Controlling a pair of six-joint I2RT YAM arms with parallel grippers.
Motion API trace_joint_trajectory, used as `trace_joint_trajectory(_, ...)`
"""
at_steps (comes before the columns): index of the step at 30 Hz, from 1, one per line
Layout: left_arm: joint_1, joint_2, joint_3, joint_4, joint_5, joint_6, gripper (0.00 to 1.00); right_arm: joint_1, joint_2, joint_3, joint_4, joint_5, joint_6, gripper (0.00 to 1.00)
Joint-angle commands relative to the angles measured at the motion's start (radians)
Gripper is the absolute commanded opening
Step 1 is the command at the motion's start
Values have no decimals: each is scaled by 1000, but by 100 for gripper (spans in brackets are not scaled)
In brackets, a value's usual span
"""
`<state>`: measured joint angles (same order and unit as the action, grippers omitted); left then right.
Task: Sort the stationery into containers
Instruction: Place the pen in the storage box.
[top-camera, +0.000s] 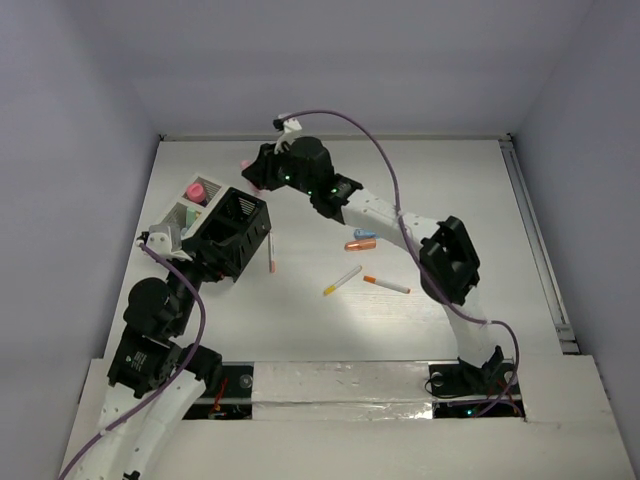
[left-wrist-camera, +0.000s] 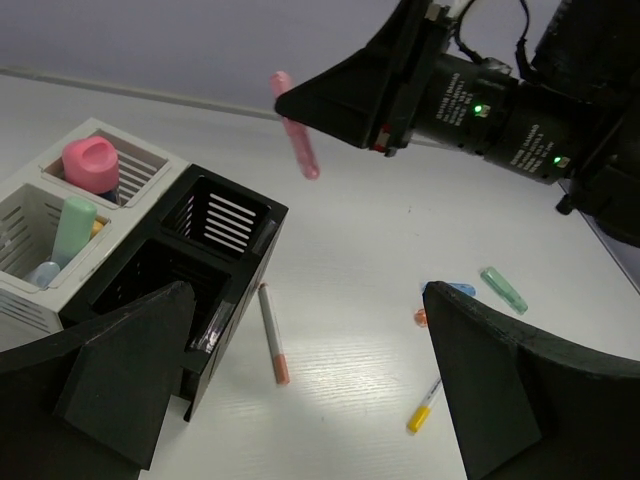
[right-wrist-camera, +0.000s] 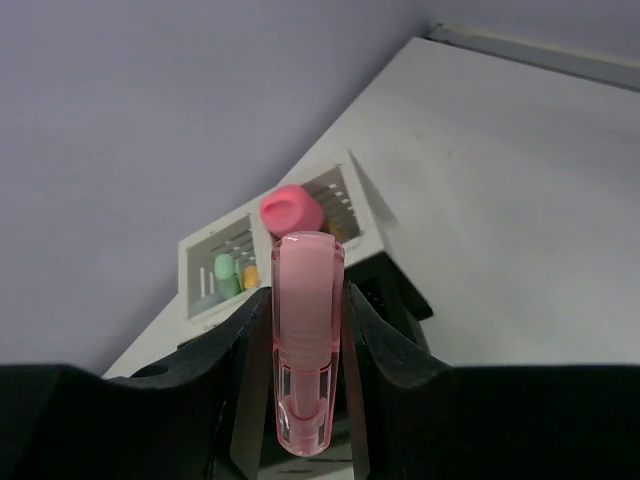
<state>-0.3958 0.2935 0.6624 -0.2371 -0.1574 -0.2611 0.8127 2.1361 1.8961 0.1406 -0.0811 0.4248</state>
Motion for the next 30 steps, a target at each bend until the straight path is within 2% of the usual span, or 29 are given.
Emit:
trace_joint_trajectory(1,9,12,14,32,13,-4,99,32,77,107,62,-51,20,24)
trace_joint_trajectory(16,9,7,14,33,22,-1,99,51,272,316,-25,-48,28,29)
trace_joint_trajectory(22,9,7,13,33,25,0,99,60,265,284,-10,-48,25,43)
trace_joint_trajectory(30,9,9,14,35,25,0,99,60,240,256,5,-54,23,56)
